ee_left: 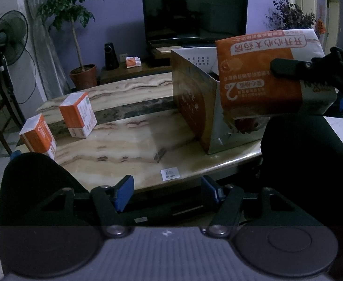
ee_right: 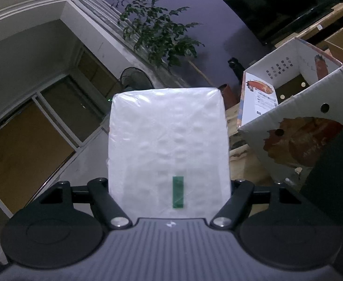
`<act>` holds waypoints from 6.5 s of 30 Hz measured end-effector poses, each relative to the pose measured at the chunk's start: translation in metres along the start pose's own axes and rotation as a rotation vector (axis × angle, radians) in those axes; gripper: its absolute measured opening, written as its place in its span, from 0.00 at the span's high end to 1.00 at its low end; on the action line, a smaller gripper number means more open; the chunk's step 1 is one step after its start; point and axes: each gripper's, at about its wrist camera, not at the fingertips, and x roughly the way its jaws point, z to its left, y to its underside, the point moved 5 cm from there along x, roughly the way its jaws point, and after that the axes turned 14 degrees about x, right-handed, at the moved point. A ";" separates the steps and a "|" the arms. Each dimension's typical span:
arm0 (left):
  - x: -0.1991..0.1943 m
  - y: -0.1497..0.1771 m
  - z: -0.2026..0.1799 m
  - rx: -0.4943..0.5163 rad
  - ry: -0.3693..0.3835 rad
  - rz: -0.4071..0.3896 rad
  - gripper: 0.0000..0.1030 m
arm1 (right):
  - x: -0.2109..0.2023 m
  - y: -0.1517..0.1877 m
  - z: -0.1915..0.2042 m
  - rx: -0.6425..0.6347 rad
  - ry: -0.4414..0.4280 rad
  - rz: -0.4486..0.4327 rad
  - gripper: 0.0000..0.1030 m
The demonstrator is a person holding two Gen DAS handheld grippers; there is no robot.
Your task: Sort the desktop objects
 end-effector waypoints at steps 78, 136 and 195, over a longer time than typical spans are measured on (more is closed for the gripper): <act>0.019 0.019 0.026 -0.080 -0.021 0.019 0.37 | 0.010 0.039 0.055 -0.154 -0.032 0.150 0.27; 0.017 0.019 0.021 -0.059 -0.003 0.024 0.37 | 0.003 0.019 0.030 -0.114 0.028 0.081 0.27; 0.030 -0.004 -0.080 0.290 0.367 -0.085 0.36 | -0.089 0.037 0.014 -0.028 0.158 -0.140 0.27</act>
